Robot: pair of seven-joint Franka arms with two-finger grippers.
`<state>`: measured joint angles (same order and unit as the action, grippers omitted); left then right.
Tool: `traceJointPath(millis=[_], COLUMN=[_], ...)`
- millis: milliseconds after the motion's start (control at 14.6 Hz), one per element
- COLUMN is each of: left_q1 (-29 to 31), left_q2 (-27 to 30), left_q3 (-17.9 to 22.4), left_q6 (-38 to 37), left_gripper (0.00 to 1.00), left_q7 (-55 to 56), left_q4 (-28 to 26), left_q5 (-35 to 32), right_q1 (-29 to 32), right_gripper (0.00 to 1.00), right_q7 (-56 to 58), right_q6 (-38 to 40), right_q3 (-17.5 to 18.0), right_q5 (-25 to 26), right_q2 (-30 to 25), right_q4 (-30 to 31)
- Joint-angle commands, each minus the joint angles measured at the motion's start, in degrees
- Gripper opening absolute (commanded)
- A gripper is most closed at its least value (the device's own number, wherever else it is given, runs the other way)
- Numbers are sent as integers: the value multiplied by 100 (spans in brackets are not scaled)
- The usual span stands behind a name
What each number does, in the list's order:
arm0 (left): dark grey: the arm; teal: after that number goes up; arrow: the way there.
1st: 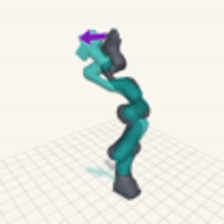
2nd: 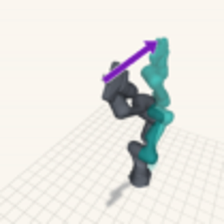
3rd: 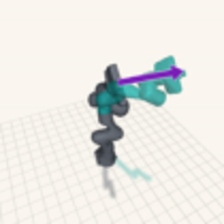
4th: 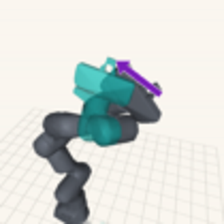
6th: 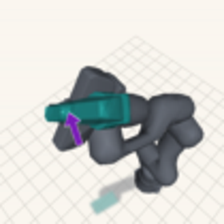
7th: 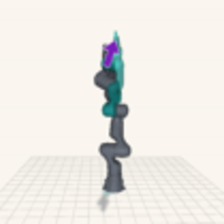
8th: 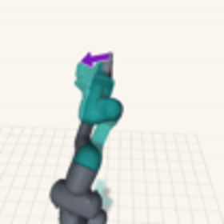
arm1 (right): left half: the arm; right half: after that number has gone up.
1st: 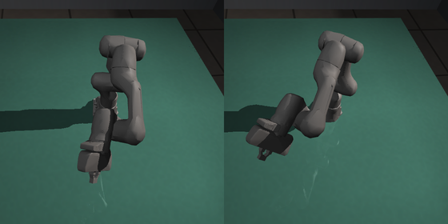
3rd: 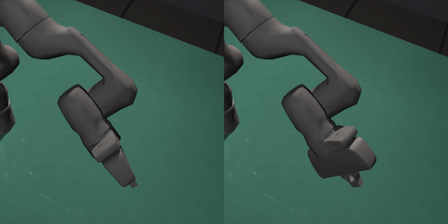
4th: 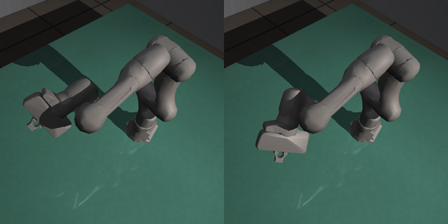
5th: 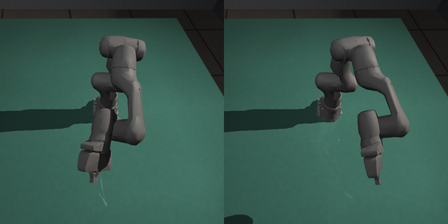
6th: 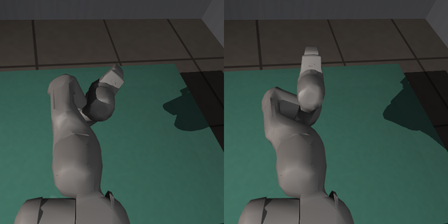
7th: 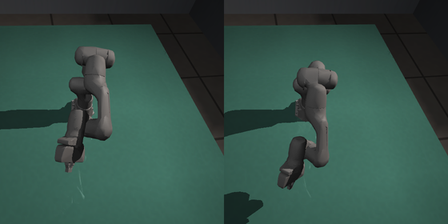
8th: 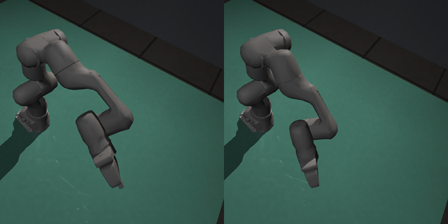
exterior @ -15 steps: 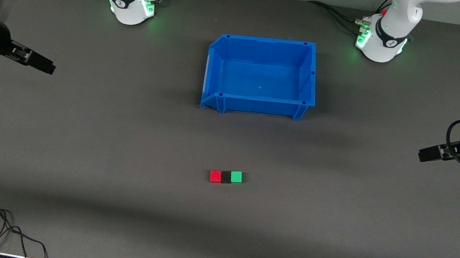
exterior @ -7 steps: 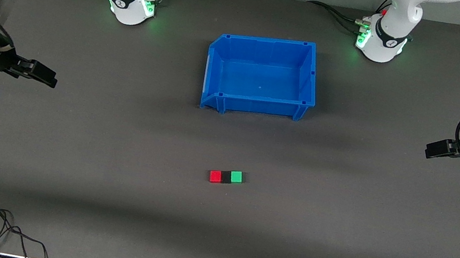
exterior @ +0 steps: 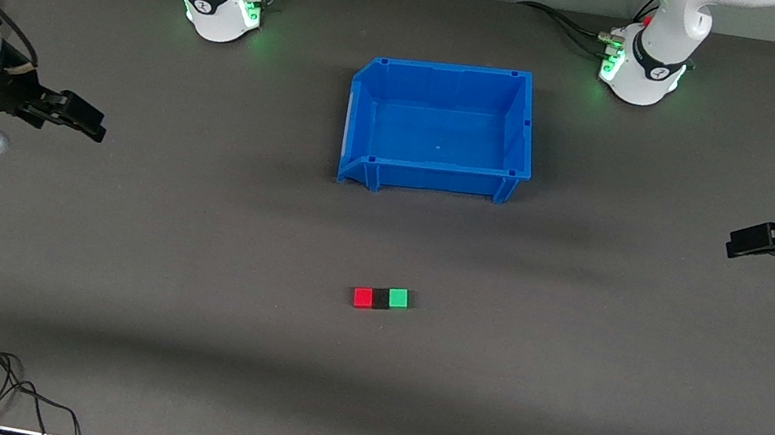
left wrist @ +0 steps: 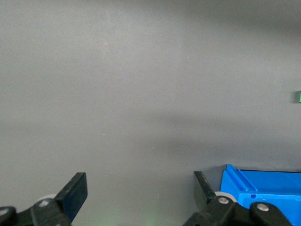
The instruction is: Attach green and red cubes to black cube
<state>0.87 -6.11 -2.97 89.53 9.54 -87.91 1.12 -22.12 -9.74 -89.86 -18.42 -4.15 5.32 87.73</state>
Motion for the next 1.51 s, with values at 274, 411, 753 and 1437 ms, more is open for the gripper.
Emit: traceJointPath(millis=[274,411,753,1437], left_q1=[-96,1,71,80], left_q2=[39,240,277,189], left_q3=[148,165,165,174], left_q6=[28,370,618,530], left_gripper=[100,100,100,100], left_q7=[-725,-726,-673,-682], left_q4=[152,-207,-280,-139], left_q5=[-287,-270,-156,20], right_q1=[1016,1366,2061,2185], right_gripper=[100,100,100,100], right_q7=[464,665,702,684], right_q6=[-154,-137,-111,162], right_q3=[708,1084,1743,1991], right_q5=[107,107,107,283], right_q2=[-110,-92,-83,-101], right_q4=[43,-10,-36,-89])
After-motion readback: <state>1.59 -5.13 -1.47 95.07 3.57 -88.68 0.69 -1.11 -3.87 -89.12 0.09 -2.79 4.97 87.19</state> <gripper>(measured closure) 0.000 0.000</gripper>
